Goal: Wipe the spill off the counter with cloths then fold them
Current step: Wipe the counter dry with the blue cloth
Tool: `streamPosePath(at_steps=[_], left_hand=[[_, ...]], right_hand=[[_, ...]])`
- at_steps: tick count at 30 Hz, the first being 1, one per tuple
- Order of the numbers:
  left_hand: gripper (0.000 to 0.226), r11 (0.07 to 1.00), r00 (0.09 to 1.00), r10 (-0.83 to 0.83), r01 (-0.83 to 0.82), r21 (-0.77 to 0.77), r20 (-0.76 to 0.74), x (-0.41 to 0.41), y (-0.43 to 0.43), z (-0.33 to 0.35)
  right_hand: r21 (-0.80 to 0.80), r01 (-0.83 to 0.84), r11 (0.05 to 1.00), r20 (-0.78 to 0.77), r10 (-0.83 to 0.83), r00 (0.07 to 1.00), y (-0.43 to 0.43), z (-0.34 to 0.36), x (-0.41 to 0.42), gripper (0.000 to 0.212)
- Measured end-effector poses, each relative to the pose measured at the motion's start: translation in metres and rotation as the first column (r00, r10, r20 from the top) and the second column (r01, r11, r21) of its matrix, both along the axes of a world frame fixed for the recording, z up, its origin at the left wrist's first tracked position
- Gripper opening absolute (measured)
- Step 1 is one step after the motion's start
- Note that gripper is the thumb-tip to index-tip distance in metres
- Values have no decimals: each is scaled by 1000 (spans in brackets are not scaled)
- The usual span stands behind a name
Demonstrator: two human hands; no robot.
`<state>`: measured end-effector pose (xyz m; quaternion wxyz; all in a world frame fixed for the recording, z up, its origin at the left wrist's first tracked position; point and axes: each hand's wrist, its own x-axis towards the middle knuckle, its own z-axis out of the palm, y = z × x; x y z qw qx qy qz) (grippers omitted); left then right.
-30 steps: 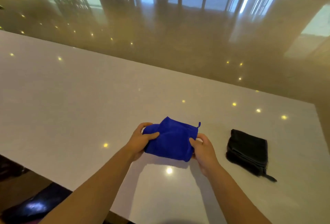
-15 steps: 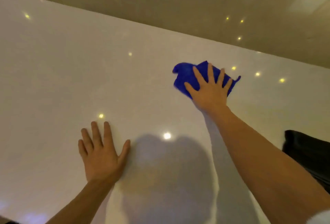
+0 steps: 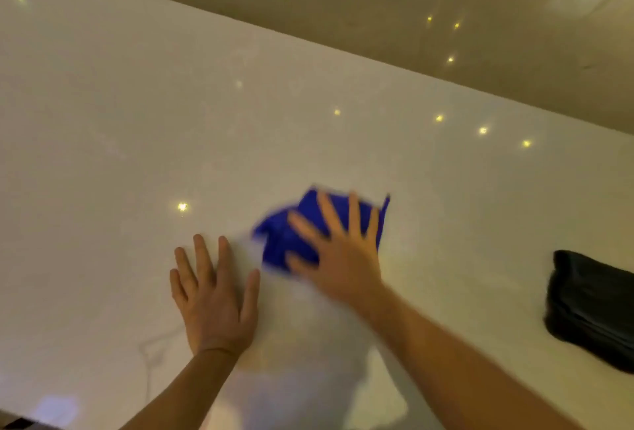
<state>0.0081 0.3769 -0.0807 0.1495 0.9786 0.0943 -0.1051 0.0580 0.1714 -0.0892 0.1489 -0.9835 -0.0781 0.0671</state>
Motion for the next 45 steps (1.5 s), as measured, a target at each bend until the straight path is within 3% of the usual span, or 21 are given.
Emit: streamPosePath(at_steps=[2, 5, 7, 11, 14, 16, 19, 22, 24, 26, 29, 31, 33, 35, 37, 39, 42, 45], left_hand=[[83, 1000, 999, 11, -11, -7, 43, -2, 0, -1], [82, 997, 992, 48, -40, -64, 119, -1, 1, -2], [78, 987, 980, 97, -71, -147, 174, -1, 4, 0], [87, 983, 986, 123, -106, -149, 110, 1, 1, 7], [94, 990, 994, 87, -79, -114, 70, 1, 1, 8], [91, 990, 994, 81, -72, -123, 72, 1, 3, 7], [89, 993, 993, 46, -34, -117, 105, -1, 3, 2], [93, 1000, 996, -14, 14, -5, 92, -1, 3, -7], [92, 999, 995, -25, 21, 37, 96, 0, 0, -11], [91, 999, 995, -27, 23, 48, 97, 0, -1, -11], [91, 998, 996, -18, 13, 58, 87, 0, -4, -9], [91, 999, 999, -2, 0, 46, 44, -1, -5, -7], [91, 999, 1000, -4, 3, 44, 22, -1, -4, -5], [91, 999, 1000, -21, 20, 49, 4, -1, -4, -2], [91, 997, 999, -30, 31, 67, -19, -2, -4, 2], [88, 997, 999, -35, 37, 69, -25, -8, -10, 8], [76, 998, 997, -65, 64, 16, 40, -32, -30, 17], [61, 977, 982, -183, 187, -101, 47, -61, -66, 21]], right_hand=[[-48, 196, 979, -67, -199, 978, 13, 5, 92, 73], [-89, 216, 972, -37, -220, 975, 33, 7, 110, 74], [-54, 114, 992, -4, -114, 993, 48, 3, 24, 73], [-82, -128, 988, -166, 114, 980, 53, 12, -184, 85], [-95, -236, 967, -168, 218, 961, 31, 9, -187, 87], [-71, -107, 992, -100, 100, 990, 19, 5, -133, 85], [-48, 236, 971, -106, -240, 965, 3, -3, 2, 84], [-133, 332, 934, -126, -348, 929, -12, 1, 85, 88], [-134, 343, 930, -70, -354, 932, -12, -1, 70, 82], [-115, 333, 936, -28, -338, 941, 1, 0, -10, 75], [-76, 234, 969, -154, -243, 958, 28, 3, -174, 76], [-130, 111, 985, -263, -142, 954, 22, 11, -235, 78], [-142, 78, 987, -281, -116, 953, -9, 9, -234, 78], [-151, 252, 956, -175, -277, 945, -59, 7, -193, 79], [-142, 462, 875, -184, -482, 857, -116, 4, -130, 81], [-145, 571, 808, -257, -588, 767, -163, 6, -69, 87], [-147, 587, 796, -299, -602, 740, -185, 9, -31, 91], [-133, 557, 820, -199, -573, 795, -174, 8, -57, 84]])
